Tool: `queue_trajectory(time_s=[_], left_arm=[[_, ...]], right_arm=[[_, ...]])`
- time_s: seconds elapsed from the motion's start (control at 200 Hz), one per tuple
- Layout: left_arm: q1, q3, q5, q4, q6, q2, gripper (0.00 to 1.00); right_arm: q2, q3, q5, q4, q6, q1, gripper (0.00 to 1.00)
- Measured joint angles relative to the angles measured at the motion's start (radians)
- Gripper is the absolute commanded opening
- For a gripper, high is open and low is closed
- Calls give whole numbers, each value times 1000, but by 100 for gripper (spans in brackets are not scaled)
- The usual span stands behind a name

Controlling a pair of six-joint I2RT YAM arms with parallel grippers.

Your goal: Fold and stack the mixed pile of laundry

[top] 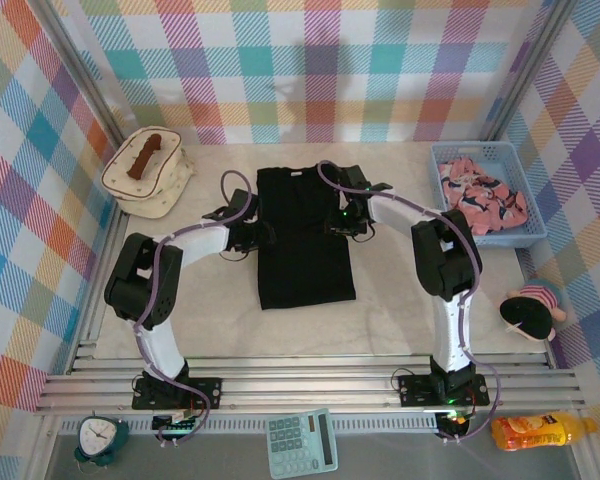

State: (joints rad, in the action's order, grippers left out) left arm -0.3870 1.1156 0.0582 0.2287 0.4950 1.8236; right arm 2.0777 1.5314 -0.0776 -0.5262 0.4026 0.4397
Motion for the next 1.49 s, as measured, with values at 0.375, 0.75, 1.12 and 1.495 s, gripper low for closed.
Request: queue_trajectory(time_s=[0.375,0.75,1.12,1.495], left_arm=[[0,27,0,5,-14,3,19],[2,76,43,55,-57,-70,25],[8,159,-7,75,-64,115,51],[-1,18,-46,111,8,-143,55]], right_arm=[[24,34,74,-15,-2,-2,0],[-179,-106,72,13,11,-19,0],[-8,10,83,27,24,-76,51],[-199,-182,30,39,27,-72,34]])
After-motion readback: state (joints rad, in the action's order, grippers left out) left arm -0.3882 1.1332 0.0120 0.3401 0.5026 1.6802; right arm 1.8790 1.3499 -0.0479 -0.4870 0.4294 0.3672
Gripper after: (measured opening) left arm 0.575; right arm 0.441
